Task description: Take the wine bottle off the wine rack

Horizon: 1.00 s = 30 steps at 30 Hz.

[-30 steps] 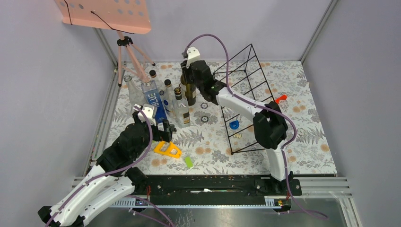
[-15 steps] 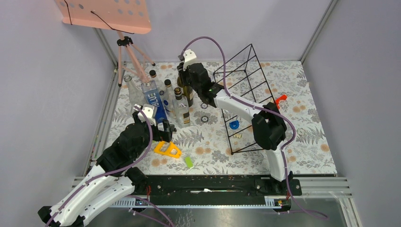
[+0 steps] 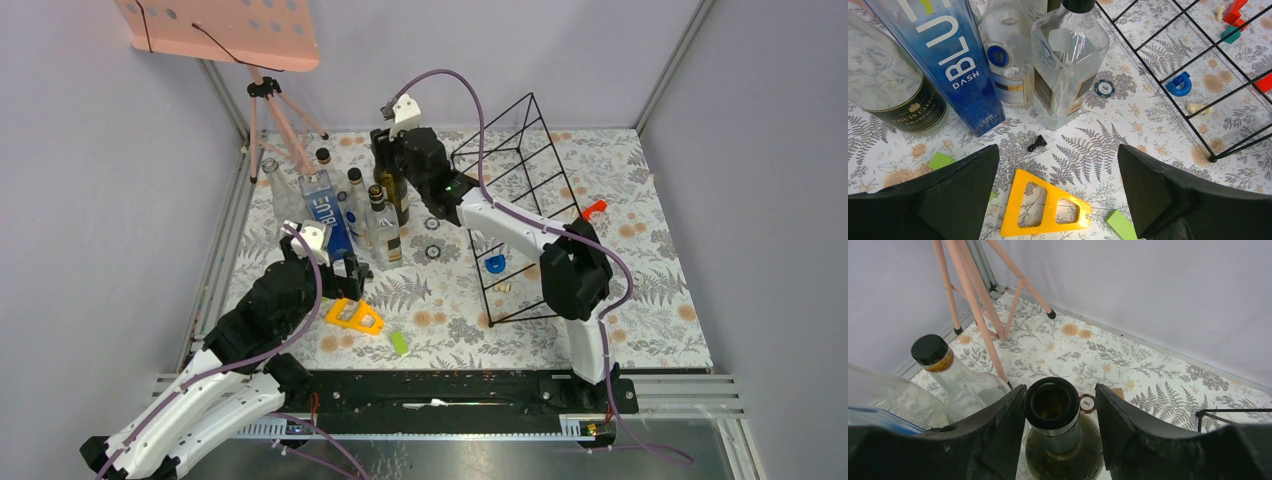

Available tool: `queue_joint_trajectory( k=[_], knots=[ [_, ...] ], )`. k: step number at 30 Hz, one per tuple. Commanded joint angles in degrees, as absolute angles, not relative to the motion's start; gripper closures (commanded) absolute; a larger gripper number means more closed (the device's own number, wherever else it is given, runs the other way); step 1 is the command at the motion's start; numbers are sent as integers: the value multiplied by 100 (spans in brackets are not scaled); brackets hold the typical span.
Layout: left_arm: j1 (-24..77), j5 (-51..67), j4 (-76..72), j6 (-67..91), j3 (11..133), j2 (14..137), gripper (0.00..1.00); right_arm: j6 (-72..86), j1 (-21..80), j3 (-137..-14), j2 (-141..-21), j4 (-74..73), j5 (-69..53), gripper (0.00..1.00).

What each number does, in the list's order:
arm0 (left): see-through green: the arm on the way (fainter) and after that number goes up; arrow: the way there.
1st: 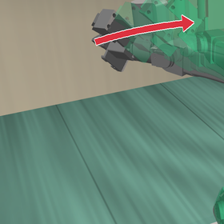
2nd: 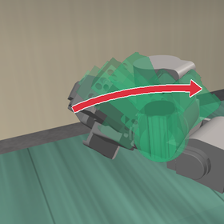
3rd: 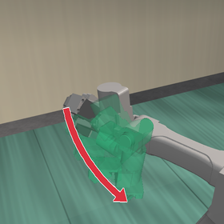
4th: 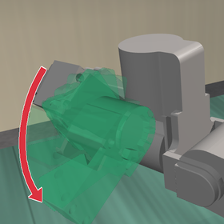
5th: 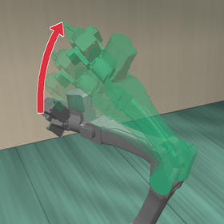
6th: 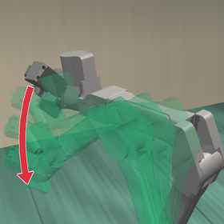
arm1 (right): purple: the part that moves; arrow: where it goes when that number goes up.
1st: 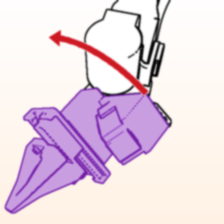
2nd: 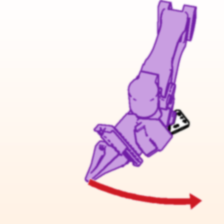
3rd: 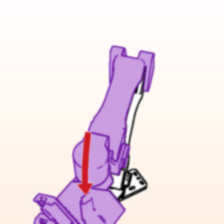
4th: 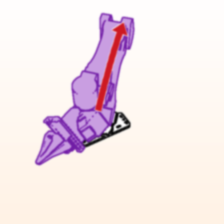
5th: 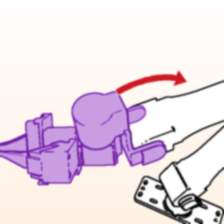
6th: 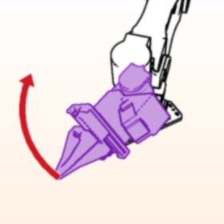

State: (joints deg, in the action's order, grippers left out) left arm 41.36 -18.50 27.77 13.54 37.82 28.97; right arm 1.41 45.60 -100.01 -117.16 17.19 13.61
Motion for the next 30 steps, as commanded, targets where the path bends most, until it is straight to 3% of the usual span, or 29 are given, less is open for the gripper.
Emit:
queue_joint_trajectory(
  k=[1, 15, 30],
  knots=[
    [4153, -1920, 2602, 1310, 3771, 2857, 1, 179, 4616, -10185, -11302, 2095, 1374, 40],
    [4157, -2003, 2614, 1351, 3786, 2884, 1, 291, 4614, -10906, -10911, 925, 1433, 26],
    [4157, -2386, 3105, 1742, 4172, 3091, 1, 698, 4563, -11937, -10320, -2612, 1467, 9]
  ],
)
